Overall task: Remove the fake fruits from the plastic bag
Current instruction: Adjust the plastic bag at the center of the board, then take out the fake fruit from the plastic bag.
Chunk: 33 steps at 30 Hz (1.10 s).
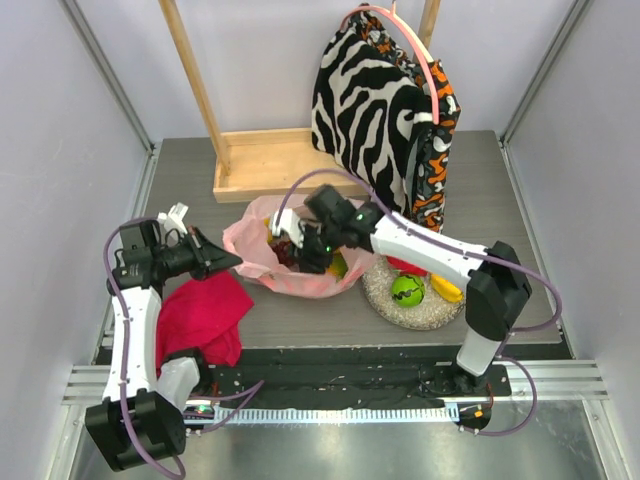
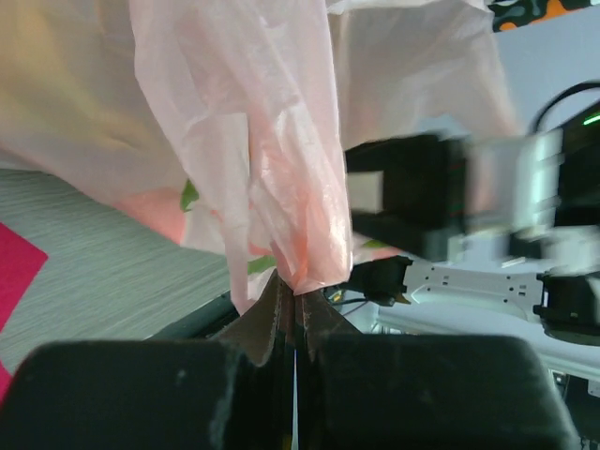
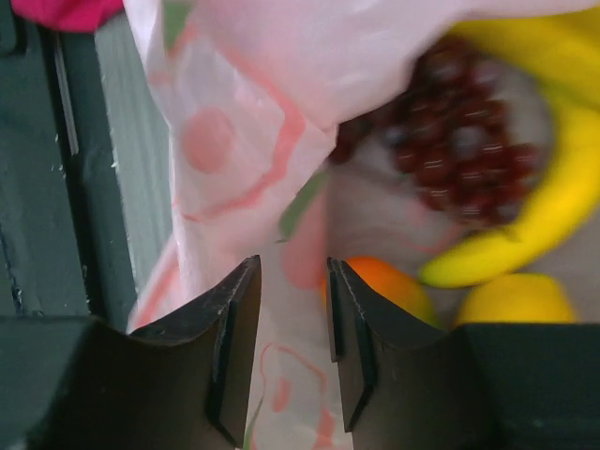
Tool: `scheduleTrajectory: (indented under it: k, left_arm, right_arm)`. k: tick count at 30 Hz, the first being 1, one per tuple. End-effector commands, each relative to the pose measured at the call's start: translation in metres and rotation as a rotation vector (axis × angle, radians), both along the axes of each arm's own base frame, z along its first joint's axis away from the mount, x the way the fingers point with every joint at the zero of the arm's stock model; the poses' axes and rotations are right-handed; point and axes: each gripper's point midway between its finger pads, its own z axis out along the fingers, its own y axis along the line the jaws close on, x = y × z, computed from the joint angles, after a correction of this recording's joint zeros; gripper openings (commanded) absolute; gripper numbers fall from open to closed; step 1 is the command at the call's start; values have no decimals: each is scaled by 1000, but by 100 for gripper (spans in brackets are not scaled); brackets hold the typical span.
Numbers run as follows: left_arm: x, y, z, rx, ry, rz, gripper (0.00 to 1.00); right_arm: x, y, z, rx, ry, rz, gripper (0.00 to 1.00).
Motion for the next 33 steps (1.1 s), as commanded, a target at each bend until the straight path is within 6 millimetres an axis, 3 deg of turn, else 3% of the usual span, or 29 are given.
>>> scheduleTrajectory:
  k: [1,2,3,4,8,12,13,16,21,24,33]
  left_arm:
    - [-7,-4,12,-21,-43,-17,0]
    - [-8,-3,9,-13,-37,-9,0]
    - [-8,-2,5,-3,-34,-1,0]
    - [-10,-2,-2,3,-19,7,0]
    - [-13,3,-22,38,19,51,0]
    - [-21,2,-26,50,35,51,0]
    - [-23,2,-26,55,33,46,0]
    - [-27,2,-31,66,36,50,0]
    - [-27,3,-32,71,26,58,0]
    - [-27,3,-30,73,17,56,0]
    - [-27,3,-31,67,11,62,0]
  right_arm:
    - [-46,-4,11,43,-79,77,41]
    - [-57,-7,7,39,-77,82,45]
    - [-65,-16,-9,8,-61,58,46]
    - [-65,-17,1,44,-64,16,48]
    - [-61,-24,-12,7,-84,7,54]
    - [-20,-13,-7,13,-88,-126,54]
    - [-4,-5,7,43,-112,-155,54]
    - [39,2,9,33,-172,-254,54]
    - [101,-15,-22,-34,-179,-441,54]
    - [117,-27,-41,-64,-143,-504,54]
    - [120,-21,-79,-122,-103,-488,57]
